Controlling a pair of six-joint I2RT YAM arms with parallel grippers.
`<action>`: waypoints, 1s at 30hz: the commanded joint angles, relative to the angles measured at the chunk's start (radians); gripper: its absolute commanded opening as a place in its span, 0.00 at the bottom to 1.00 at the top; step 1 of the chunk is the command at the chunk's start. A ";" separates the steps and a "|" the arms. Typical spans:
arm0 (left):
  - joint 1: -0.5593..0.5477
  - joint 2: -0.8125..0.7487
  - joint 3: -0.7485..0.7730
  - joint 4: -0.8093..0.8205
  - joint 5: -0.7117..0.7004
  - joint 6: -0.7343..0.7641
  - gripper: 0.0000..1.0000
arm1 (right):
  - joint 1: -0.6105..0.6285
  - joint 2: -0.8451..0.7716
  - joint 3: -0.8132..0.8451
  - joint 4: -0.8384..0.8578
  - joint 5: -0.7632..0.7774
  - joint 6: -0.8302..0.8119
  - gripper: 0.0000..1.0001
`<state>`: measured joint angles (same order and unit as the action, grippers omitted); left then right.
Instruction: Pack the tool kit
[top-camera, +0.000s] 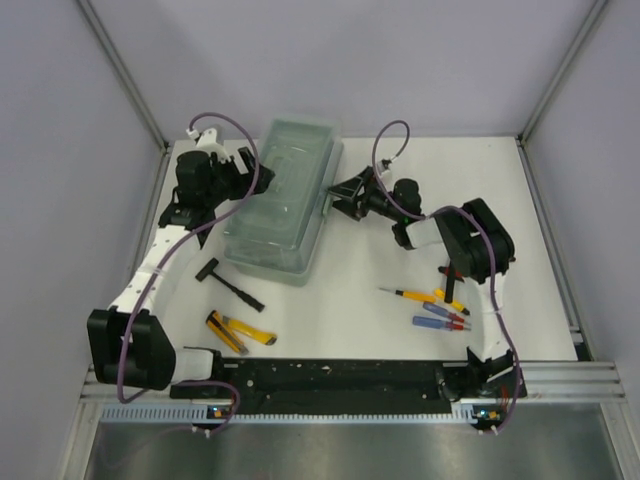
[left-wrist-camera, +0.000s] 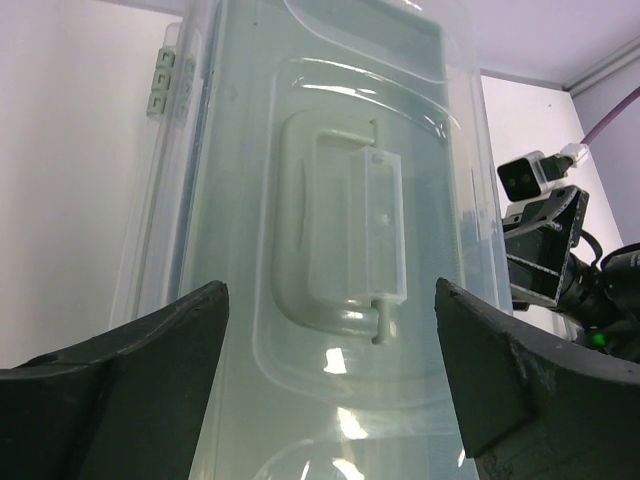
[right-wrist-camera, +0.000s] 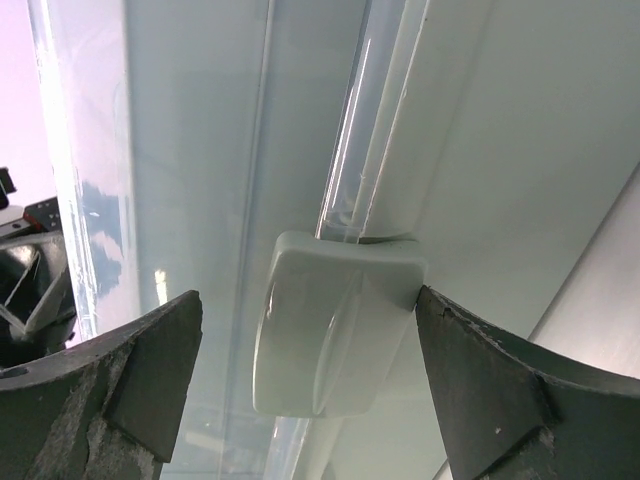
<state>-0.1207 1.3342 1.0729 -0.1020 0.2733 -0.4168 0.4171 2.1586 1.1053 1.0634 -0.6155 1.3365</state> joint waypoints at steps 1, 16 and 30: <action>0.003 0.172 -0.114 -0.390 0.075 -0.007 0.89 | 0.038 0.024 0.018 0.112 -0.038 0.016 0.86; -0.003 0.255 -0.131 -0.326 0.357 -0.016 0.83 | 0.098 0.057 0.044 0.149 -0.089 0.024 0.78; -0.042 0.284 -0.139 -0.327 0.391 0.003 0.79 | 0.112 0.034 0.071 0.054 -0.035 0.010 0.40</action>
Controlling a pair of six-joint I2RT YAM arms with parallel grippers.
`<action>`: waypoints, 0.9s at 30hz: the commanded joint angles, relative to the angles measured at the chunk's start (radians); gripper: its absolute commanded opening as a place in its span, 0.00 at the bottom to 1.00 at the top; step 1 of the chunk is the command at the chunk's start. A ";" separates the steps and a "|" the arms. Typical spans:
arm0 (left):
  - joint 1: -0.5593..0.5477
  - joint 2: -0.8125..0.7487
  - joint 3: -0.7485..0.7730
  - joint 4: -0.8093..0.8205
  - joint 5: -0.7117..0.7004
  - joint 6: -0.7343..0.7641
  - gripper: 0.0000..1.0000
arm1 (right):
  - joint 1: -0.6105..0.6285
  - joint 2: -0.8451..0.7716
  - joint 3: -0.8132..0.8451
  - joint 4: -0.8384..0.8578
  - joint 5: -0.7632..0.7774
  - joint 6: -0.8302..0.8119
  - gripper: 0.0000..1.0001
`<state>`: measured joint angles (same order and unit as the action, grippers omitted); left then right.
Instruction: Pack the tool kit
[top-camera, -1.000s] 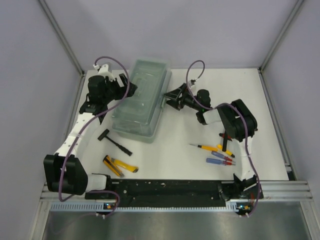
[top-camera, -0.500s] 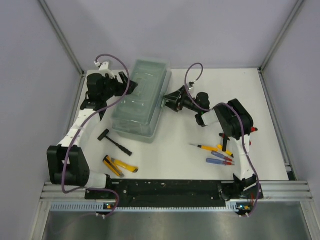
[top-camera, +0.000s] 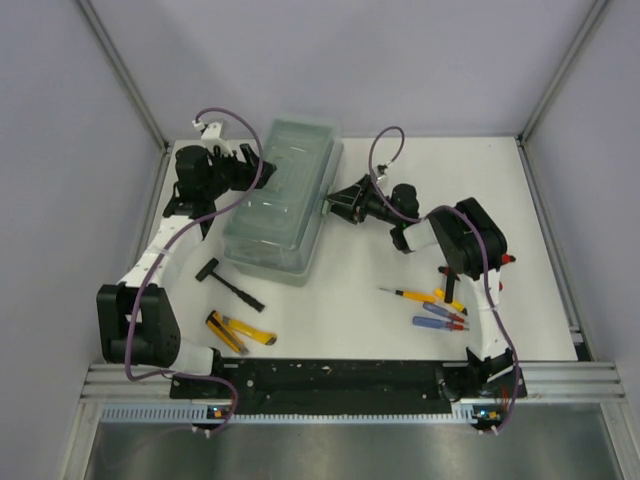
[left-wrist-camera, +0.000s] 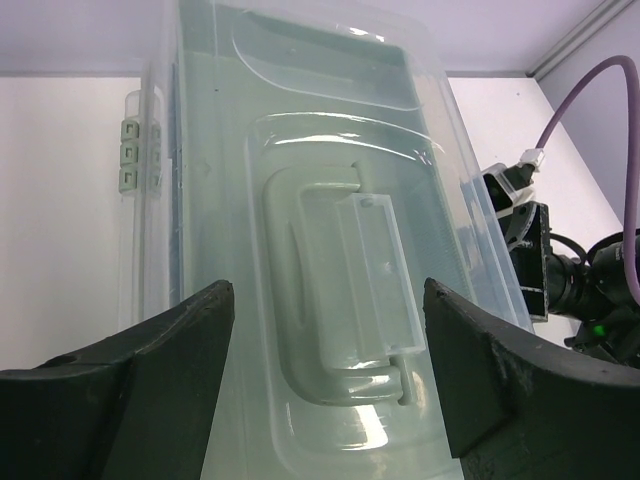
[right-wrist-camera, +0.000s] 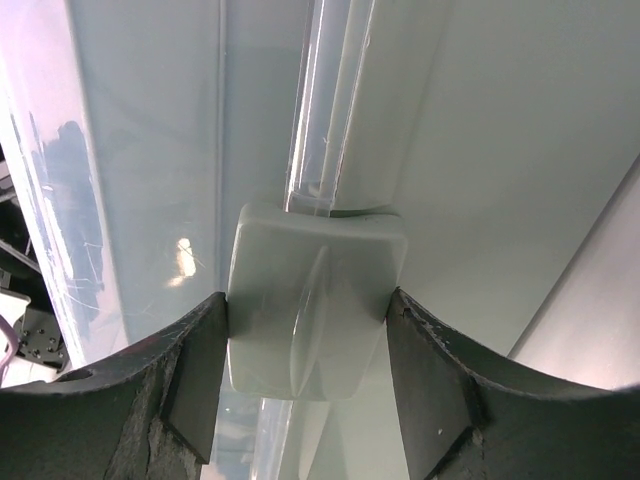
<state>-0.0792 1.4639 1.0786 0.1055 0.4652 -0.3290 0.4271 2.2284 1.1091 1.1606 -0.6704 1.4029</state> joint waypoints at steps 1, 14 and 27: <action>-0.083 0.154 -0.144 -0.535 0.194 -0.087 0.79 | 0.101 -0.047 0.066 -0.071 0.035 -0.070 0.39; -0.096 0.174 -0.149 -0.533 0.191 -0.099 0.78 | 0.124 -0.108 0.124 -0.292 0.101 -0.145 0.20; -0.099 0.181 -0.141 -0.544 0.161 -0.108 0.78 | 0.127 -0.179 0.172 -0.568 0.189 -0.271 0.20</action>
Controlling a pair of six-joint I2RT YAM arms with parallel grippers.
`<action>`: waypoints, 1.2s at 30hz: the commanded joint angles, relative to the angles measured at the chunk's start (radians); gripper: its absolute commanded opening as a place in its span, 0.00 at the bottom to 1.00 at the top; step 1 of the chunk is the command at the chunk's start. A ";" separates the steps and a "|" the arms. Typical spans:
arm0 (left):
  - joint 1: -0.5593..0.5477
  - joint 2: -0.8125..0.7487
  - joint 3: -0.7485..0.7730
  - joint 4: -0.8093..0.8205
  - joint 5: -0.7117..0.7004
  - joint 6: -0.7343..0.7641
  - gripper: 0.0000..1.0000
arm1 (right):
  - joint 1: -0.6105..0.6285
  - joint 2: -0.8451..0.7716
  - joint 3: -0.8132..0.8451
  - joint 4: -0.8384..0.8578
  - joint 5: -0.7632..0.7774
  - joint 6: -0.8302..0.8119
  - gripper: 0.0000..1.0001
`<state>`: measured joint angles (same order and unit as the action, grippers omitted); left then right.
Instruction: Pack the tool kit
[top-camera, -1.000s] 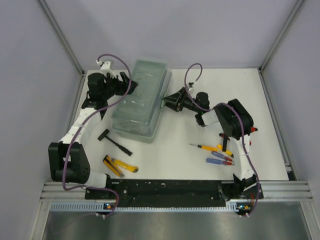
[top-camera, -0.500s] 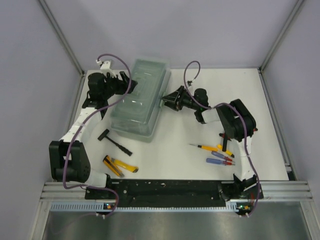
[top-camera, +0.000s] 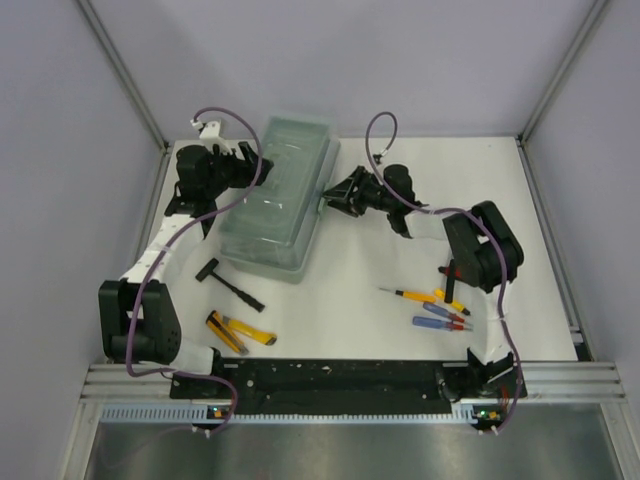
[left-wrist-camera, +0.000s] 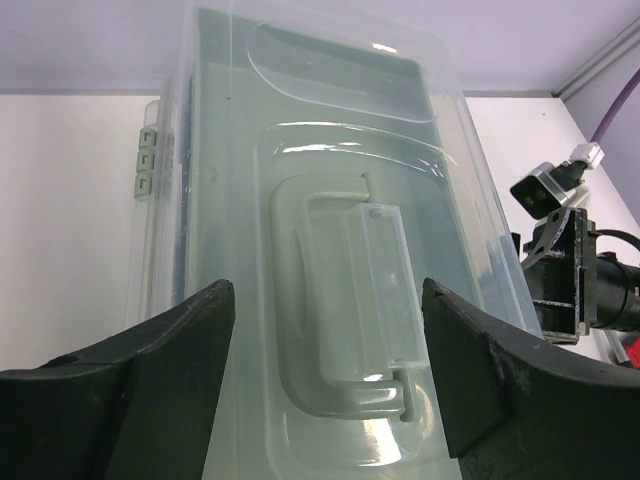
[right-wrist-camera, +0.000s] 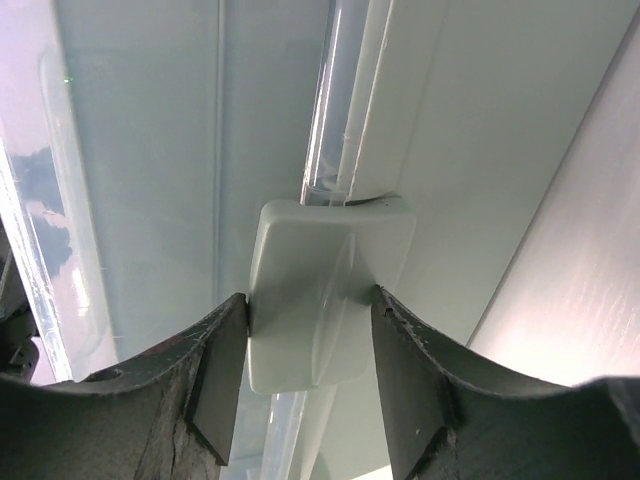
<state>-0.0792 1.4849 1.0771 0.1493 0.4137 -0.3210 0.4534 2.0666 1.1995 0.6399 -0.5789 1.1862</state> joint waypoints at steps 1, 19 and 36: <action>-0.099 0.161 -0.138 -0.590 0.209 -0.115 0.78 | 0.099 -0.014 0.081 -0.052 0.094 -0.051 0.26; -0.123 0.235 -0.106 -0.524 0.388 -0.161 0.77 | 0.103 0.230 0.103 0.645 -0.108 0.331 0.78; -0.165 0.267 -0.085 -0.553 0.373 -0.155 0.73 | 0.119 0.178 0.133 0.509 -0.088 0.239 0.38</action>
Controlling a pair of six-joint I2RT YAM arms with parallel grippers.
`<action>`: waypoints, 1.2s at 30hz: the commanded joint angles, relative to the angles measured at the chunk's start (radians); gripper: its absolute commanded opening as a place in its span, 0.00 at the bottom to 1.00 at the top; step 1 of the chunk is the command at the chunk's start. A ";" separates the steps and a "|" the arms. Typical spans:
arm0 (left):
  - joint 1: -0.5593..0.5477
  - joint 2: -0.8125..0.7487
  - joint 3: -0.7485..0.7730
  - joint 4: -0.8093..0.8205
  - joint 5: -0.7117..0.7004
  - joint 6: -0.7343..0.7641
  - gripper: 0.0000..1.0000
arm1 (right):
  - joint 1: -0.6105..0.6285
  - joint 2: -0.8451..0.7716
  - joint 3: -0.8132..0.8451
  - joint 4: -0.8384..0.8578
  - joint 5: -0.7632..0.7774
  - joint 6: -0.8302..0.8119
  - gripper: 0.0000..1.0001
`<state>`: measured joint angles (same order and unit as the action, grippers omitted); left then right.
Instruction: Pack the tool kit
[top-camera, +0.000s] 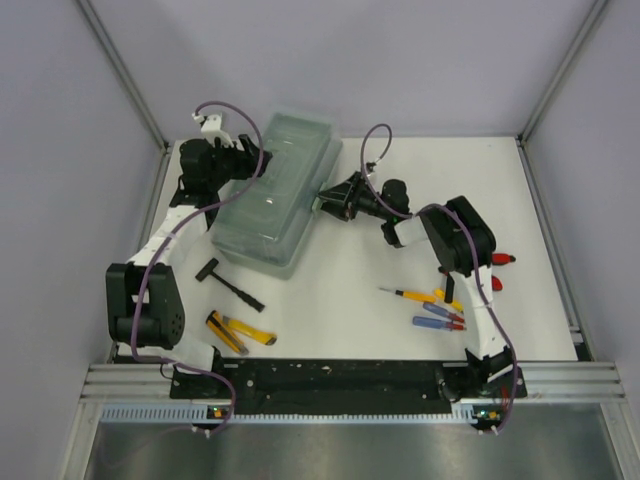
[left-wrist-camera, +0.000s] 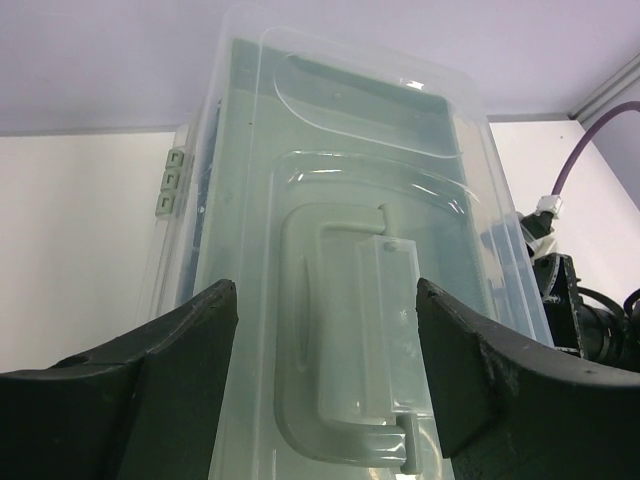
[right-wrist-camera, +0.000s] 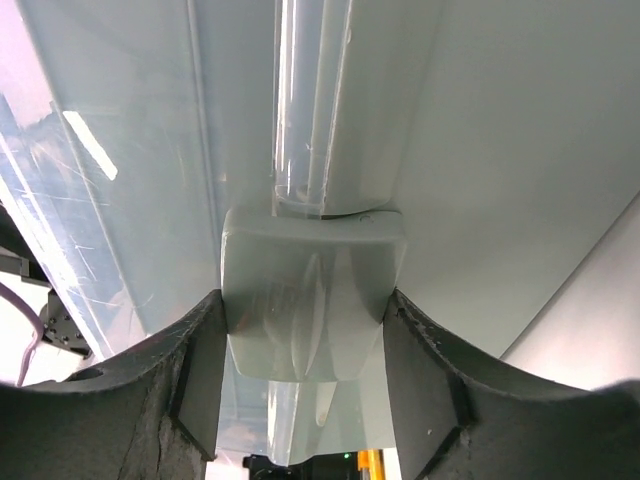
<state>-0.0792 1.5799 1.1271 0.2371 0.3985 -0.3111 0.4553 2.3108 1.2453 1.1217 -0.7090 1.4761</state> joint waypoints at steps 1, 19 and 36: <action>-0.166 0.172 -0.136 -0.641 0.388 -0.164 0.73 | 0.117 -0.073 0.085 0.015 0.049 -0.063 0.36; -0.169 0.172 -0.136 -0.657 0.369 -0.169 0.72 | 0.117 -0.232 0.075 -0.359 0.217 -0.263 0.23; -0.156 0.158 -0.124 -0.685 0.264 -0.195 0.73 | 0.111 -0.277 -0.026 -0.243 0.237 -0.219 0.28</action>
<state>-0.0875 1.5822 1.1370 0.2214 0.3614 -0.3157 0.4805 2.0693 1.2293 0.5701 -0.5396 1.2121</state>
